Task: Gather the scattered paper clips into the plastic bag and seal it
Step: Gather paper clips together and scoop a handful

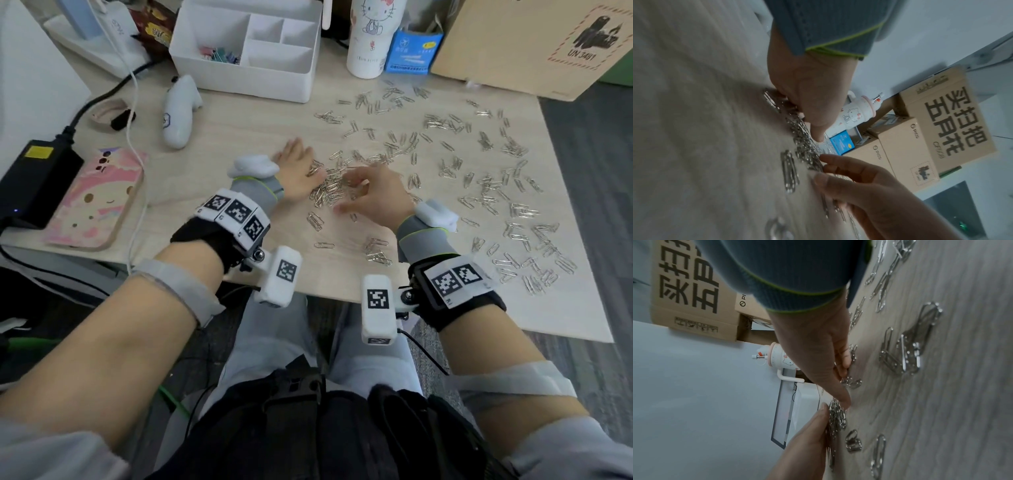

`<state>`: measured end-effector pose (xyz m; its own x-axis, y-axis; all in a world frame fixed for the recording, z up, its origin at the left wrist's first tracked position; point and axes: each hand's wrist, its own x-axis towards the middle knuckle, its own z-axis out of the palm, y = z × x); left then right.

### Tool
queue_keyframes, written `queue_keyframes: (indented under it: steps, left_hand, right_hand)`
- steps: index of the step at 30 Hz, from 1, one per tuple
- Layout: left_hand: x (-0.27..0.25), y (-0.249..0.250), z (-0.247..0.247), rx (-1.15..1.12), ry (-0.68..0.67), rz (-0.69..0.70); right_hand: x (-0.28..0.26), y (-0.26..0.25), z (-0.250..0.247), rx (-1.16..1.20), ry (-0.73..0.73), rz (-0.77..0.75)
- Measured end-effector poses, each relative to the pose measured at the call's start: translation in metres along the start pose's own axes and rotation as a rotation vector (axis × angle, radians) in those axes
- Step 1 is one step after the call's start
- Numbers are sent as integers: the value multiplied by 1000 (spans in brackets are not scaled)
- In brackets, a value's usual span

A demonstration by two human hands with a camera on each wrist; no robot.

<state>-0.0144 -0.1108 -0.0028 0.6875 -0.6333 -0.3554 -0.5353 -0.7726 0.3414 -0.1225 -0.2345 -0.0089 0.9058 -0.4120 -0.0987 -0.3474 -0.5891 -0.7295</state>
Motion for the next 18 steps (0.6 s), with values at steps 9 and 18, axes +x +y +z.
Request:
queue_keyframes:
  steps: [9,18]
  left_hand:
    - [-54,-12,-3,-149,63,165]
    - [-60,-5,9,26,69,54]
  right_hand:
    - [-12,-6,-11,64,33,0]
    - [-20,-4,-11,-175,-47,21]
